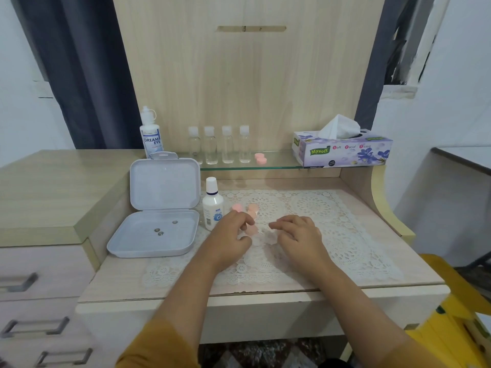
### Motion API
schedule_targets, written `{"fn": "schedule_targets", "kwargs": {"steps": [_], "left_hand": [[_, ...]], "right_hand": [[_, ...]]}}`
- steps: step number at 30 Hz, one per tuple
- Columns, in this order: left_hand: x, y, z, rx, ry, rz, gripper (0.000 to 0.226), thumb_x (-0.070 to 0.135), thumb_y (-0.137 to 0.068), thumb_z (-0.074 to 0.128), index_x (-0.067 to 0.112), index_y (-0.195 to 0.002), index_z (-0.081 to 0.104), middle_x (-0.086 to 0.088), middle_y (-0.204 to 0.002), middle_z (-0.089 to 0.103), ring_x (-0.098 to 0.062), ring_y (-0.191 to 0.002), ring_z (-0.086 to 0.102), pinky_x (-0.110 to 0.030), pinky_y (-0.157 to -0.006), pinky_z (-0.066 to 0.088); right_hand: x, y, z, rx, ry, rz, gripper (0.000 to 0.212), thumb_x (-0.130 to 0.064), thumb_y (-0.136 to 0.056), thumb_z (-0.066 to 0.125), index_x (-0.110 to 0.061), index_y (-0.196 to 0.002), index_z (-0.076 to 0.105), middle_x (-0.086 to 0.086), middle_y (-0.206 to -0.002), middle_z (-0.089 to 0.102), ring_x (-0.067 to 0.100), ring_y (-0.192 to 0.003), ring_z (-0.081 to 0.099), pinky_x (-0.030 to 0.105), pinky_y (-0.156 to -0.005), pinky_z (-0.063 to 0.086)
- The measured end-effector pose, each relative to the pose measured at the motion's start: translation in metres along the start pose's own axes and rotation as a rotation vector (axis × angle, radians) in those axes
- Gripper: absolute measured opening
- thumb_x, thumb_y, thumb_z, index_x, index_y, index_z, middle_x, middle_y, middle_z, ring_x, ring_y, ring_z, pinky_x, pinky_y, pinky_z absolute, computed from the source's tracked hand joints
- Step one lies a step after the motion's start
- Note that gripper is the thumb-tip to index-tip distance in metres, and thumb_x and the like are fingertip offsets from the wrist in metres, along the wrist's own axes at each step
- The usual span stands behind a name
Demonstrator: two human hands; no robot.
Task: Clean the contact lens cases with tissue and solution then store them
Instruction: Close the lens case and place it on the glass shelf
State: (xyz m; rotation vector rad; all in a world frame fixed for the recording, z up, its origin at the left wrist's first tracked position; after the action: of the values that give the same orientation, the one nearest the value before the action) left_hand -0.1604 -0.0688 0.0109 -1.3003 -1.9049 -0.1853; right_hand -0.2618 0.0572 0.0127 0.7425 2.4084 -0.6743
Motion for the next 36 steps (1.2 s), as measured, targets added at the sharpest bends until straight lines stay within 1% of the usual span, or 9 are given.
{"fn": "schedule_targets", "kwargs": {"steps": [4,8,10,12,14,20,26,32,36], "left_hand": [[-0.002,0.002,-0.002,0.013,0.032,-0.049,0.032,0.002,-0.084,0.047,0.023,-0.107,0.049,0.007,-0.101,0.052,-0.009,-0.083,0.047,-0.026,-0.077,0.044],[-0.004,0.0,0.001,-0.007,0.016,-0.052,0.031,0.002,-0.085,0.043,0.024,-0.105,0.046,0.005,-0.108,0.055,-0.008,-0.085,0.049,-0.025,-0.073,0.042],[-0.007,-0.001,0.003,-0.021,0.025,-0.059,0.034,0.001,-0.086,0.039,0.027,-0.105,0.046,0.007,-0.111,0.057,-0.01,-0.094,0.054,-0.026,-0.075,0.045],[-0.01,-0.001,0.007,-0.052,0.037,-0.065,0.043,-0.003,-0.084,0.036,0.031,-0.108,0.046,0.012,-0.117,0.059,-0.005,-0.11,0.052,-0.028,-0.088,0.046],[-0.01,-0.001,0.007,-0.058,0.036,-0.067,0.052,-0.006,-0.081,0.035,0.033,-0.113,0.045,0.015,-0.122,0.058,-0.003,-0.116,0.049,-0.028,-0.096,0.044],[-0.008,-0.002,0.002,0.014,-0.001,-0.061,0.052,-0.009,-0.083,0.036,0.029,-0.118,0.043,0.01,-0.118,0.057,-0.008,-0.105,0.049,-0.03,-0.094,0.046],[-0.008,-0.002,0.001,0.02,-0.01,-0.059,0.052,-0.009,-0.083,0.035,0.027,-0.118,0.044,0.008,-0.113,0.058,-0.008,-0.105,0.05,-0.029,-0.096,0.045],[-0.007,-0.002,0.001,0.018,-0.004,-0.049,0.053,-0.01,-0.08,0.034,0.025,-0.118,0.045,0.007,-0.111,0.059,-0.01,-0.103,0.051,-0.031,-0.094,0.046],[-0.005,-0.001,0.001,0.005,0.0,-0.046,0.053,-0.009,-0.079,0.038,0.025,-0.118,0.045,0.006,-0.111,0.058,-0.009,-0.1,0.049,-0.028,-0.09,0.045]], "right_hand": [[0.004,0.002,-0.005,0.05,-0.144,0.048,0.045,-0.026,-0.084,0.033,-0.028,-0.114,0.067,-0.017,-0.117,0.053,0.003,-0.115,0.032,0.027,-0.1,0.023],[0.013,0.003,-0.011,0.135,-0.312,0.111,0.043,-0.002,-0.089,0.039,-0.026,-0.111,0.067,-0.018,-0.114,0.055,0.001,-0.118,0.034,0.025,-0.104,0.026],[0.014,0.003,-0.011,0.137,-0.327,0.118,0.044,0.0,-0.088,0.039,-0.026,-0.108,0.068,-0.017,-0.114,0.056,0.0,-0.118,0.033,0.023,-0.102,0.026],[0.013,0.002,-0.009,0.126,-0.29,0.108,0.042,-0.001,-0.089,0.041,-0.028,-0.106,0.069,-0.019,-0.113,0.055,0.0,-0.116,0.032,0.026,-0.104,0.026],[0.011,0.002,-0.008,0.122,-0.212,0.075,0.04,-0.004,-0.091,0.042,-0.029,-0.106,0.069,-0.018,-0.114,0.055,0.003,-0.116,0.032,0.031,-0.106,0.026],[-0.006,-0.009,-0.004,-0.029,0.136,0.038,0.049,-0.012,-0.094,0.034,-0.044,-0.12,0.061,-0.011,-0.136,0.044,0.013,-0.125,0.028,0.034,-0.103,0.021],[-0.012,-0.018,0.003,-0.133,0.354,-0.01,0.052,-0.015,-0.092,0.034,-0.053,-0.119,0.058,-0.009,-0.146,0.034,0.017,-0.132,0.023,0.037,-0.106,0.018],[0.001,-0.015,-0.005,-0.108,0.368,0.041,0.038,-0.033,-0.096,0.034,-0.054,-0.115,0.06,-0.011,-0.144,0.036,0.016,-0.129,0.026,0.036,-0.102,0.02],[0.006,-0.012,-0.011,-0.032,0.246,0.046,0.042,-0.019,-0.096,0.037,-0.044,-0.119,0.062,-0.012,-0.139,0.043,0.014,-0.126,0.03,0.032,-0.097,0.021]]}}
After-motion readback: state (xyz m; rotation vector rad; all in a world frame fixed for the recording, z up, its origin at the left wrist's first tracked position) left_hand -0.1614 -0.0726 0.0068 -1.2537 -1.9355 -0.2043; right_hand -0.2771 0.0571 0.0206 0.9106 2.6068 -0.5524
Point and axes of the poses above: each hand's wrist, its own y-axis away from the middle knuckle, its own z-axis out of the palm, x = y × z, the point moved 7 cm from there along -y, towards the middle knuckle
